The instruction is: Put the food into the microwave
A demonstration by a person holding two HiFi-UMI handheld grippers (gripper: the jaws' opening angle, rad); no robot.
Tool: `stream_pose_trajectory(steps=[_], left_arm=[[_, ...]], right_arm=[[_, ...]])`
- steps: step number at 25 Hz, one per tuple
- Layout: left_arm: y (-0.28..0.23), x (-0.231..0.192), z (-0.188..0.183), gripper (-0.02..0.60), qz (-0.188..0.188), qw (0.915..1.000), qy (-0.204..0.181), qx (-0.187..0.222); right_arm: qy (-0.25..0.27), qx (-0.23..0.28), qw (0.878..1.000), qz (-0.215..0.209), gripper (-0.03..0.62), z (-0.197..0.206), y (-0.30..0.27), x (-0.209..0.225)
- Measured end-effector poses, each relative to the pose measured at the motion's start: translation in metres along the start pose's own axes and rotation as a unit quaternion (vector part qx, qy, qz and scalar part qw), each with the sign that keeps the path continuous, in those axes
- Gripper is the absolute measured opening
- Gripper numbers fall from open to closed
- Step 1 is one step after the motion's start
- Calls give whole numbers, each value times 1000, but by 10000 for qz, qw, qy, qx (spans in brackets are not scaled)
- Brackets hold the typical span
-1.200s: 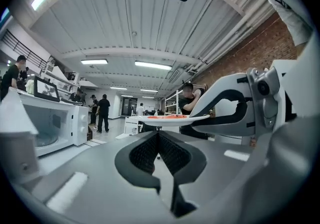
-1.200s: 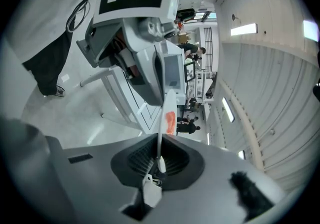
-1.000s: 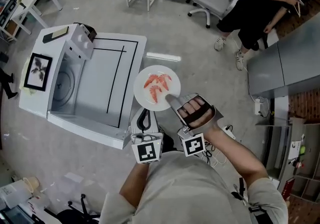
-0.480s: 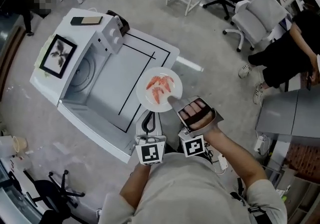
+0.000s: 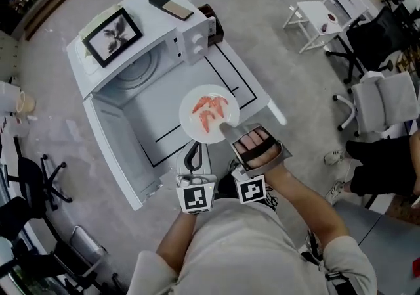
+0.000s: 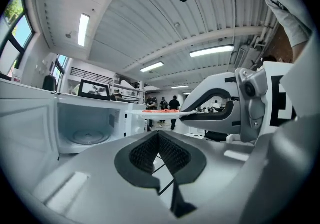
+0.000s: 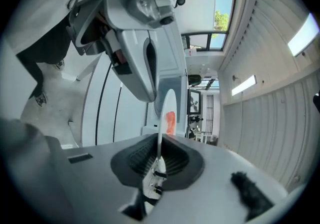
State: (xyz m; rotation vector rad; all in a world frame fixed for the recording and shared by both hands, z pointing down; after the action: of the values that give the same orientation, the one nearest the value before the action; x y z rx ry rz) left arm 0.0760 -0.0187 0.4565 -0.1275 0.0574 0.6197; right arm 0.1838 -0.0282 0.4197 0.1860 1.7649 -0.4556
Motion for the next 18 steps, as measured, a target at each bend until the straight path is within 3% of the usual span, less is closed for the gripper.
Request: stream_pose_trajectory(steps=[7, 11, 18], left_arm=[[-8, 11, 4, 8, -1003, 9949, 50, -75], [-3, 3, 9, 8, -1416, 9896, 208, -139], [-7, -37, 24, 8, -1867, 9820, 132, -246]], right_arm=[[106, 901, 9957, 180, 26, 25, -22, -4], [66, 1260, 9918, 181, 26, 19, -43, -11], [70, 1528, 9881, 189, 26, -7, -92, -13]])
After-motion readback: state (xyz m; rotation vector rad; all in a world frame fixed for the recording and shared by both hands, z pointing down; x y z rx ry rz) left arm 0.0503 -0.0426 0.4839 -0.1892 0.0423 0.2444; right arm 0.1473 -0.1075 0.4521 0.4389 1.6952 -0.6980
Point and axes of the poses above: the fingertips, and each gripper's own axes: y backward along the fingers, x to its right, z out of its underside, the point moved 9 cm from there along y, backward along the fingers, and after that the axes turned 10 degrees about z, right-handed, at the moved point
